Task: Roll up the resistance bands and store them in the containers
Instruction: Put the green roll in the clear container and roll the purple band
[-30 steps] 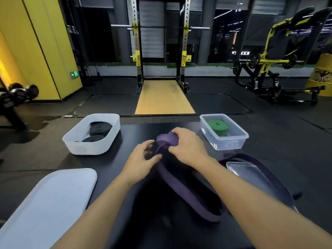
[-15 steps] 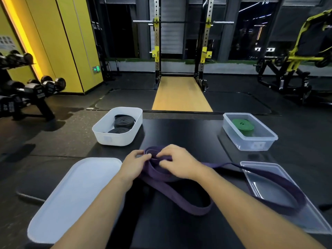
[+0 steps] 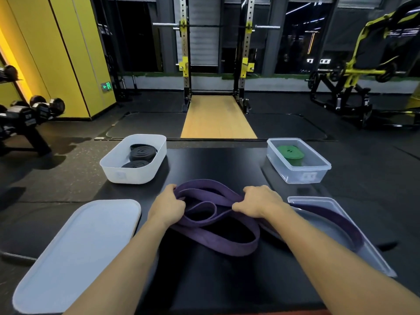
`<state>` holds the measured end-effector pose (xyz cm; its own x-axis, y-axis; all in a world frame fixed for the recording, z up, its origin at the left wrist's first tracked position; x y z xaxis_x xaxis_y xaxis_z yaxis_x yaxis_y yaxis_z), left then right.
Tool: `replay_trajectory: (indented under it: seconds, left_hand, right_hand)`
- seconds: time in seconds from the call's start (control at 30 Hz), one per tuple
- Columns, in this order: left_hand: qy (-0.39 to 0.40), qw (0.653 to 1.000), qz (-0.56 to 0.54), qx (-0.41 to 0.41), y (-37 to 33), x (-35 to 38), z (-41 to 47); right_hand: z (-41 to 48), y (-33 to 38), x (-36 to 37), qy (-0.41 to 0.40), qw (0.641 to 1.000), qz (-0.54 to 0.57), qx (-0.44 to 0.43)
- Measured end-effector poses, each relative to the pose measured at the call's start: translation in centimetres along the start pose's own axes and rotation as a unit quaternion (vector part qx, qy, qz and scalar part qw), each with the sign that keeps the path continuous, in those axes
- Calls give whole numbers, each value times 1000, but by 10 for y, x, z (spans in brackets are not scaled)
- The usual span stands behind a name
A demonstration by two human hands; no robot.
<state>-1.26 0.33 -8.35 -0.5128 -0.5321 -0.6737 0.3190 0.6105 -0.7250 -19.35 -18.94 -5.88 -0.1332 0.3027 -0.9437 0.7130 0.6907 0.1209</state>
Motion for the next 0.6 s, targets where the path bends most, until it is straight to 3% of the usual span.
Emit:
replay_trajectory:
  seconds: [0.13,0.37,0.6]
  left_hand:
    - [20,1000,8,-1,-2,0,3]
    - [-15,999,-39,-29,8,-10,8]
    - [-55,995,-62,-53,13,-9,7]
  right_hand:
    - [-1,-3,9,120,992,-28,6]
    - [-9,-1,17,215,972,-89,-31]
    - [-4,-16,4,125,989,-78,3]
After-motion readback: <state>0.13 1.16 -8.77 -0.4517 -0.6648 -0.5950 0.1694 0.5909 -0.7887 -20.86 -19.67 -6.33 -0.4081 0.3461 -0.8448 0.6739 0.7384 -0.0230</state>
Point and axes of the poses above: each hand's wrist, its own z-axis towards the middle knuckle, its own x-axis out of the palm, y = z × x, the point moved 9 cm from there along z, towards the middle knuckle, and after that the axes turned 5 degrees about y, right-handed, at the moved point
